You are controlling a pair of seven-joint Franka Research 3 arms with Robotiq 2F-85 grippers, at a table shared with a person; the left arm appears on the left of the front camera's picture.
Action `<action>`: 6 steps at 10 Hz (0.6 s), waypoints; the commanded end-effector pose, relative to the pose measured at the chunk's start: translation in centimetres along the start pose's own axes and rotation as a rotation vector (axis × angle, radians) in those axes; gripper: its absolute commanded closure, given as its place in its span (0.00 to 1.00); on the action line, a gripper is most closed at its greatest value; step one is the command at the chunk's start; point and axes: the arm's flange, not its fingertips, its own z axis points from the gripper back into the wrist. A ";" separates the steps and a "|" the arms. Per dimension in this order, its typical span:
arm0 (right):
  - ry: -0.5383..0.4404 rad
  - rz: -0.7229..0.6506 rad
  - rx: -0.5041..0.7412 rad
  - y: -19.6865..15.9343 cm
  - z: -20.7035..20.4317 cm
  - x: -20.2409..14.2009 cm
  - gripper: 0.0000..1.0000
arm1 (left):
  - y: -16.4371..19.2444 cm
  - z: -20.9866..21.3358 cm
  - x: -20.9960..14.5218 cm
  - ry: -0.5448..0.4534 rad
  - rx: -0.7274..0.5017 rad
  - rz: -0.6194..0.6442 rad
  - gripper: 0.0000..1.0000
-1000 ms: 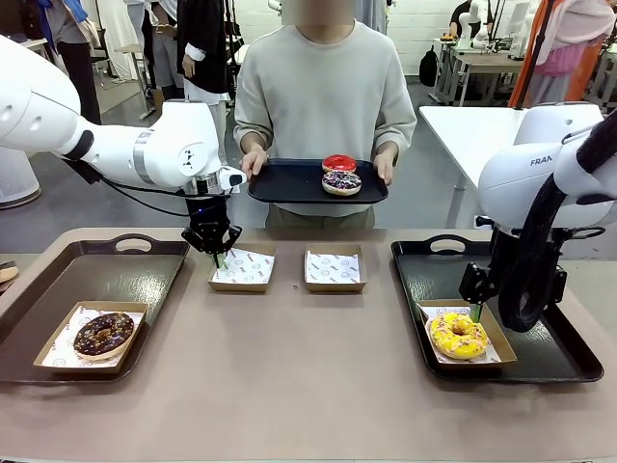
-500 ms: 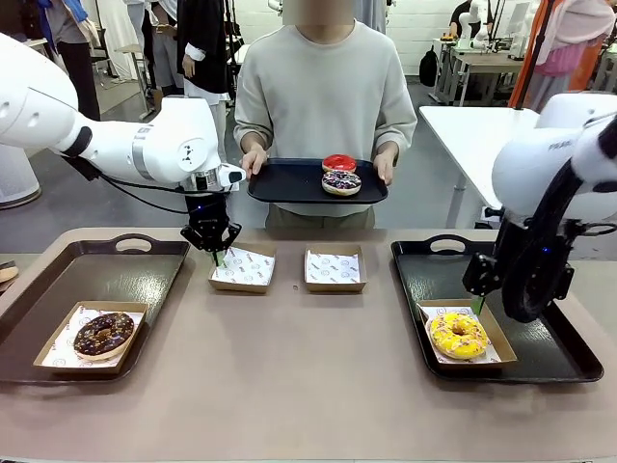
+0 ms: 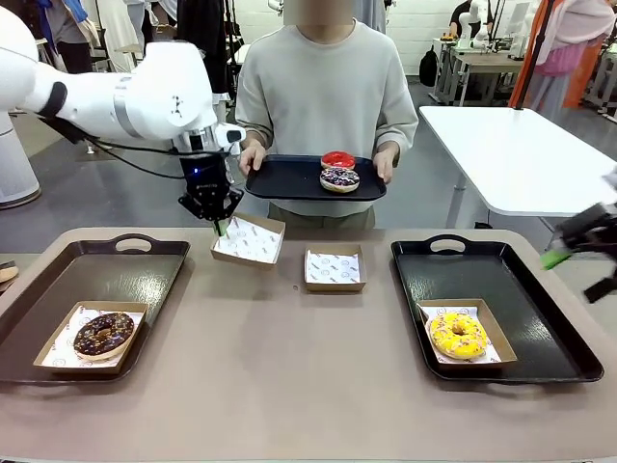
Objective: Individually package the donuts and arrange them on the tray.
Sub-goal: Place the picked Paper togo box on the Handle tray while simultaneously picking up another Paper togo box from the table with the other hand.
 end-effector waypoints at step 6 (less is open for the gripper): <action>-0.041 0.006 0.383 -12.6 4.2 -2.2 0.00 | -3.8 6.0 0.8 0.004 0.093 0.096 1.00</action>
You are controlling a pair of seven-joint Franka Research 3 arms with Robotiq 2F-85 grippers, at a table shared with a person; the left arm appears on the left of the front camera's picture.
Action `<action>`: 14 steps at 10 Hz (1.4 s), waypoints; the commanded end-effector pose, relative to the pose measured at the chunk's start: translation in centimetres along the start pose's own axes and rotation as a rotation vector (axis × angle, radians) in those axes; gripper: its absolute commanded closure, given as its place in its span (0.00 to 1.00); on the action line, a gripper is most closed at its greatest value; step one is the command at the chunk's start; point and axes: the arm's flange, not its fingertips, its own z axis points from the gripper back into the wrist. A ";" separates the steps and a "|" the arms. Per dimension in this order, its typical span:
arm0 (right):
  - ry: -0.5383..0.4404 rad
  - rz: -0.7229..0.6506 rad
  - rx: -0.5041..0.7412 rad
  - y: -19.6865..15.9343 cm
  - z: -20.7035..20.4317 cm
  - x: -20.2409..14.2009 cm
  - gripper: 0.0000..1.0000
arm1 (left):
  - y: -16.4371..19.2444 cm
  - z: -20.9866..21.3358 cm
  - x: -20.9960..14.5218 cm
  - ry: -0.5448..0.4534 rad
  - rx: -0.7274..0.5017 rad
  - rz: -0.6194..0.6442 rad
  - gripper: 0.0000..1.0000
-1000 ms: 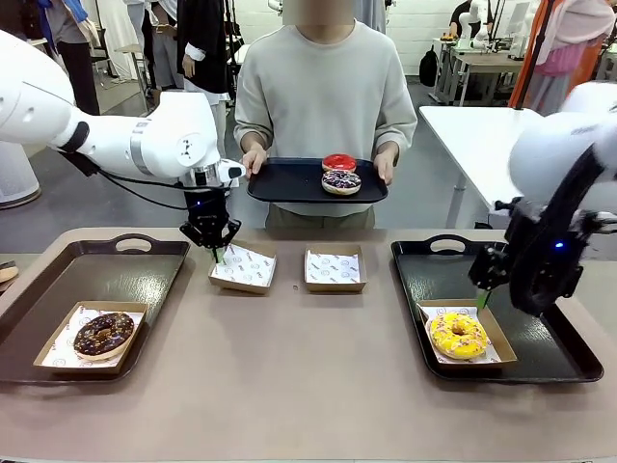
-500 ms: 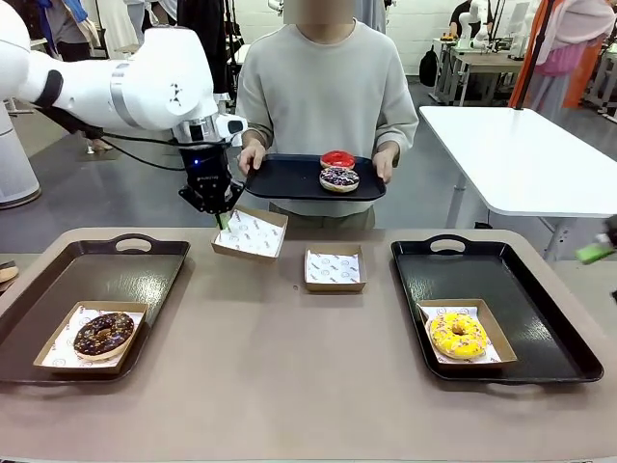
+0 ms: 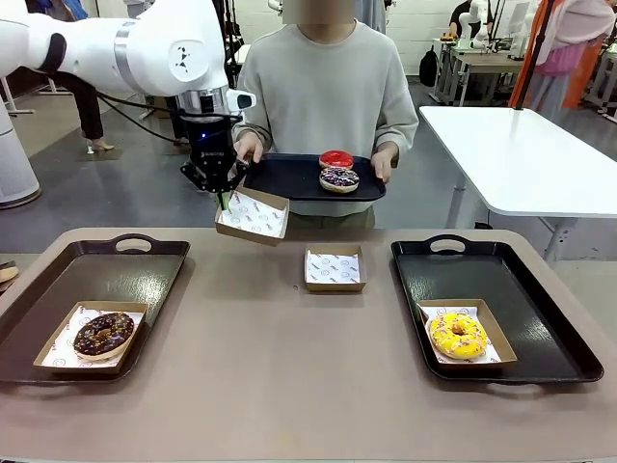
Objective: Individually package the donuts and arrange them on the tray.
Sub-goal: Place the picked Paper togo box on the Handle tray while simultaneously picking up another Paper togo box from the table with the other hand.
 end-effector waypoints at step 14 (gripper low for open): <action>-0.106 0.028 0.158 -6.0 2.7 -1.5 0.00 | -0.4 0.6 0.1 -0.003 0.006 0.011 1.00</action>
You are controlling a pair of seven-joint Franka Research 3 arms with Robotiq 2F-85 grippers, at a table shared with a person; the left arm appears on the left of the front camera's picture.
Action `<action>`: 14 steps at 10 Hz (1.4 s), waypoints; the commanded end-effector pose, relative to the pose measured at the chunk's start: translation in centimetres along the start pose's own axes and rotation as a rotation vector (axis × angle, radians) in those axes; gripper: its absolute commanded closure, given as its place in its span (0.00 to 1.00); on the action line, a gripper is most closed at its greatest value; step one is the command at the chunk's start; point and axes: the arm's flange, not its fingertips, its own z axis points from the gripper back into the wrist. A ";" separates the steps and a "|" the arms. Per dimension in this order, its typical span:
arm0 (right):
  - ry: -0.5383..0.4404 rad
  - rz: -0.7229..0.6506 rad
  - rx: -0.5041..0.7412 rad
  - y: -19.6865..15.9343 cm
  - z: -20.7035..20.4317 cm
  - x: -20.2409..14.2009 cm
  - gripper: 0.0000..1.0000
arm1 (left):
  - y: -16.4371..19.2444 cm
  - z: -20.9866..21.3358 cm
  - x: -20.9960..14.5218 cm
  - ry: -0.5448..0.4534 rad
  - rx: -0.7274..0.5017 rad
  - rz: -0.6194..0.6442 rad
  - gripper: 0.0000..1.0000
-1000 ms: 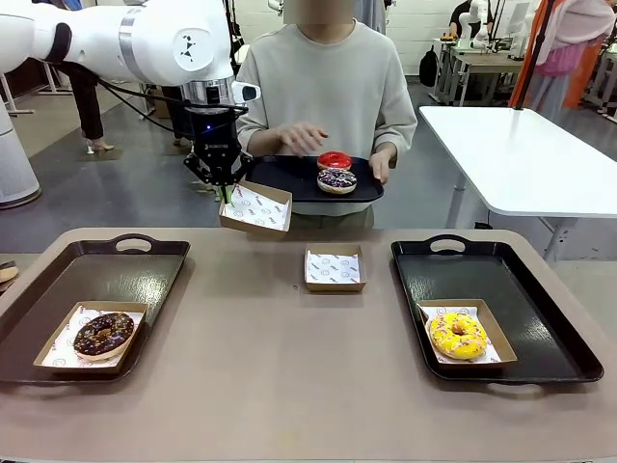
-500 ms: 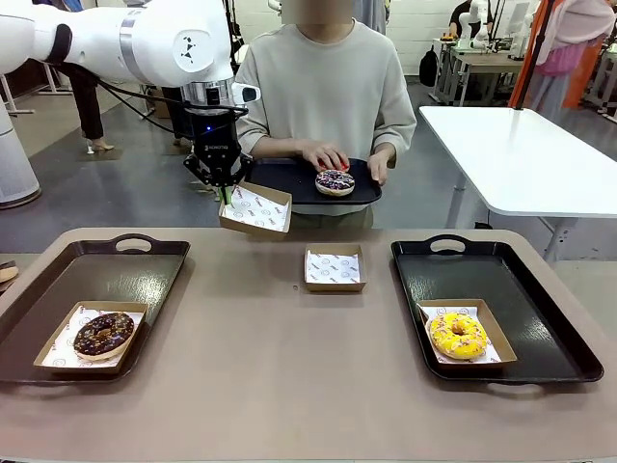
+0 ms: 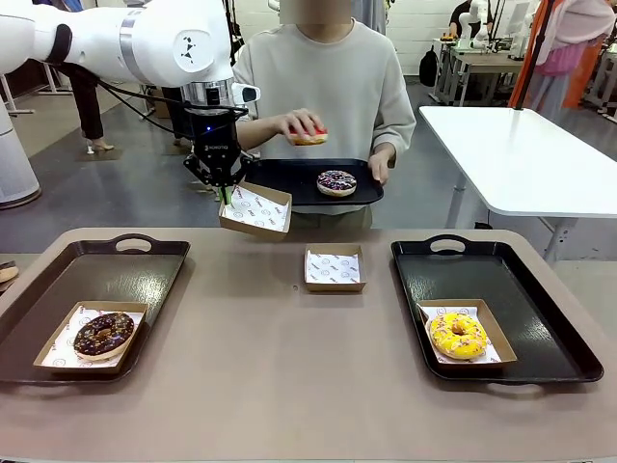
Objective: Individually package the donuts and arrange them on the tray.
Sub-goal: Place the picked Paper togo box on the Handle tray while simultaneously picking up another Paper togo box from the table with the other hand.
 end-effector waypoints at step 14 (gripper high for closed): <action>0.000 0.001 0.007 -0.2 0.2 -0.1 0.00 | 0.3 -0.1 -0.2 -0.003 -0.006 -0.007 1.00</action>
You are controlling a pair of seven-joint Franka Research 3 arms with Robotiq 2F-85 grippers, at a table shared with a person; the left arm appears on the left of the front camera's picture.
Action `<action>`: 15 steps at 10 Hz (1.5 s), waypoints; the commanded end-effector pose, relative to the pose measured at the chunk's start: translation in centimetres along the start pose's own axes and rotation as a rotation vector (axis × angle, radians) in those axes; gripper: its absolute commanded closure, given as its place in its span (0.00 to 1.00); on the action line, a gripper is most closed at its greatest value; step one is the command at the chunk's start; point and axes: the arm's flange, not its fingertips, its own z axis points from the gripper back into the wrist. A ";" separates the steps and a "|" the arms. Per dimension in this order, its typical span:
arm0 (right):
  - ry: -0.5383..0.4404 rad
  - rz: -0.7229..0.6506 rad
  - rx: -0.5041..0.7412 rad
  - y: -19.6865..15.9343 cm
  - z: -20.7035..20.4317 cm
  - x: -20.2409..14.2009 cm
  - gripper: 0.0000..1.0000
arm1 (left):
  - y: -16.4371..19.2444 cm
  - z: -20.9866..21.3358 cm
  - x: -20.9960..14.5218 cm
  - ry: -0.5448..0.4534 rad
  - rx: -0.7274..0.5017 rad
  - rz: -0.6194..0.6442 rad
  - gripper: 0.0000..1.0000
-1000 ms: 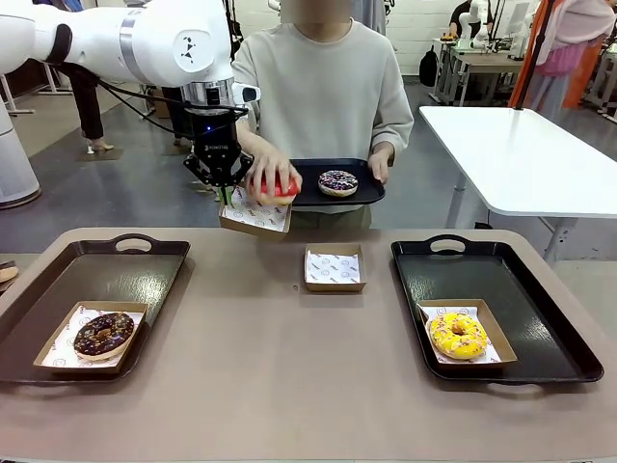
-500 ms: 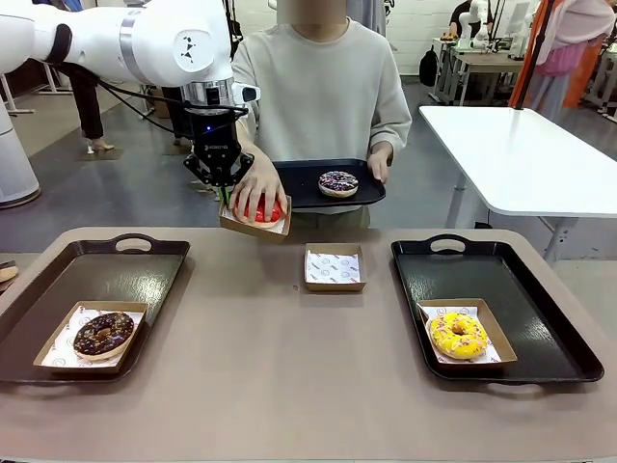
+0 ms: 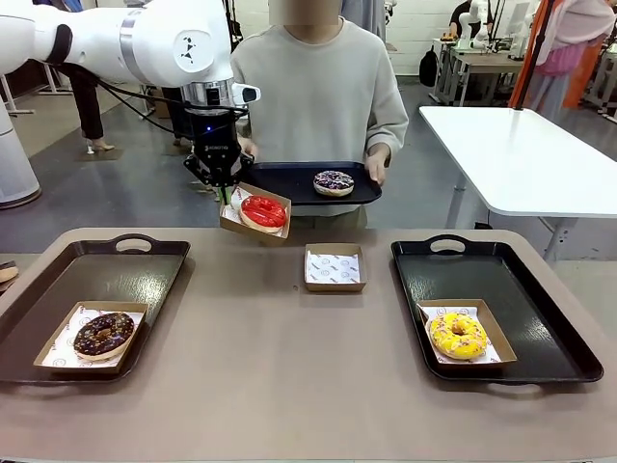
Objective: Individually package the donuts and arrange them on the tray.
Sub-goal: Place the picked Paper togo box on the Handle tray while simultaneously picking up another Paper togo box from the table with the other hand.
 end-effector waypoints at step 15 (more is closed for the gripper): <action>-0.027 0.017 -0.024 1.7 -1.4 1.3 0.00 | 2.5 0.8 0.5 -0.001 -0.032 -0.001 0.99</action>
